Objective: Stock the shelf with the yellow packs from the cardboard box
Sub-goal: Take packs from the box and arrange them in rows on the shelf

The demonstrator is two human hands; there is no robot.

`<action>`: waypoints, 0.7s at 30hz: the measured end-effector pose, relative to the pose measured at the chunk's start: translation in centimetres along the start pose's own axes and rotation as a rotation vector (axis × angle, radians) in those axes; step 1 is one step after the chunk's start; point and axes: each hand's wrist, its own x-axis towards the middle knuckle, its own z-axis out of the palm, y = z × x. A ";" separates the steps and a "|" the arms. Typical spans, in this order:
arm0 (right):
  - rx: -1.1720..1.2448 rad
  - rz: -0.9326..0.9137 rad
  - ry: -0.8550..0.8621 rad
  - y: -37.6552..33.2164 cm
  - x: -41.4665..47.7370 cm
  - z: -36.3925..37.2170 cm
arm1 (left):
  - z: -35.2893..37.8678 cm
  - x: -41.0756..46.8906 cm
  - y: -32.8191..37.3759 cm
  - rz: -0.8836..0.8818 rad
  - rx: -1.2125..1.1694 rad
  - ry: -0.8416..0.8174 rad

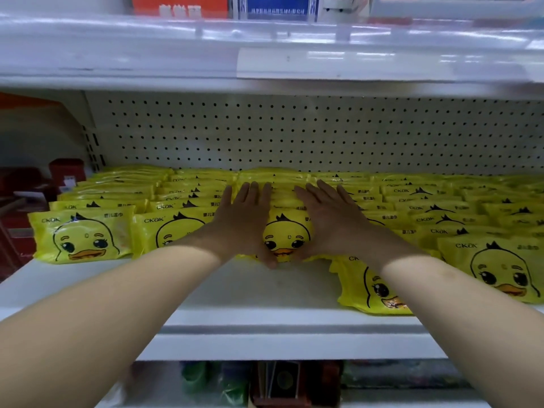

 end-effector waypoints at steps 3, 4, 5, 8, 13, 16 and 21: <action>-0.035 -0.014 0.001 0.1 -0.2 -0.3 | -0.6 0.0 0.1 0.007 0.001 -0.006; -0.044 -0.019 -0.005 0.0 -0.1 -0.3 | -0.7 0.1 0.2 0.010 0.021 -0.011; -0.051 -0.022 -0.012 -0.1 0.0 -0.2 | -0.8 0.2 0.2 0.011 0.041 -0.019; -0.053 -0.022 -0.029 -0.3 0.5 0.0 | -0.8 0.7 0.2 0.009 0.061 -0.041; -0.046 -0.030 -0.046 -0.4 1.4 0.1 | -0.9 1.6 -0.4 0.034 0.069 -0.036; -0.029 -0.028 -0.045 -0.3 2.0 0.3 | -0.6 2.3 -1.0 0.042 0.091 -0.025; -0.031 -0.037 -0.024 -0.1 2.9 0.7 | 0.0 3.1 -1.6 0.045 0.086 0.013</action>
